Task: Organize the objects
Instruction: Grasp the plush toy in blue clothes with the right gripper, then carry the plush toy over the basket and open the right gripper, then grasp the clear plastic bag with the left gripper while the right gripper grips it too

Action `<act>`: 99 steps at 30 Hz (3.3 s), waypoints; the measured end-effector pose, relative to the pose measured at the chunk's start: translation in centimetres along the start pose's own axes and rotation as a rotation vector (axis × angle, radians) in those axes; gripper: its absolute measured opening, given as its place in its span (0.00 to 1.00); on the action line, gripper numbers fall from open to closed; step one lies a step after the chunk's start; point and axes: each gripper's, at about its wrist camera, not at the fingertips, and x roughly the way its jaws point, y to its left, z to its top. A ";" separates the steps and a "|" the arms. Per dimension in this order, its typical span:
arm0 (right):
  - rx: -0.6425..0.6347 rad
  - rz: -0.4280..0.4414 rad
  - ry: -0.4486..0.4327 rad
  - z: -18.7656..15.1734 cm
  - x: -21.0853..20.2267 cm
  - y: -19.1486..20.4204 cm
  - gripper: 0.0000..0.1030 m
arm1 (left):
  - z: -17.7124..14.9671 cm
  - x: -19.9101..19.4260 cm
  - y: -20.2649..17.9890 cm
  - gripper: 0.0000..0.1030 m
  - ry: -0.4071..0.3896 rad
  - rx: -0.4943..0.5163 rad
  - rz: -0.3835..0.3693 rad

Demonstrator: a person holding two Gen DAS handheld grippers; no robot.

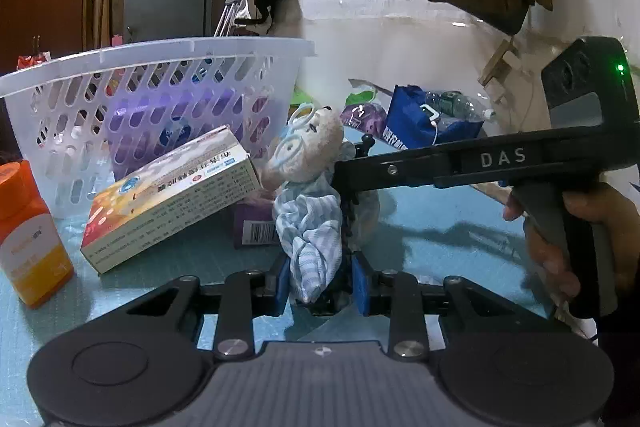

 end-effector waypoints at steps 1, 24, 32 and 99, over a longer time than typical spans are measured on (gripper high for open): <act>0.002 0.010 0.001 -0.1 0.1 0.0 0.42 | 0.0 0.0 0.0 0.34 0.003 0.001 0.001; -0.181 0.047 -0.275 5.5 -5.9 8.8 0.33 | 3.6 -10.4 -1.0 0.34 -0.363 0.162 0.052; -0.166 0.060 -0.279 7.1 -4.0 7.9 0.33 | 6.0 -10.3 0.6 0.34 -0.381 0.210 0.050; -0.161 -0.154 -0.141 -10.5 -6.0 8.2 1.00 | -7.7 -13.0 8.2 0.84 -0.148 -0.187 0.251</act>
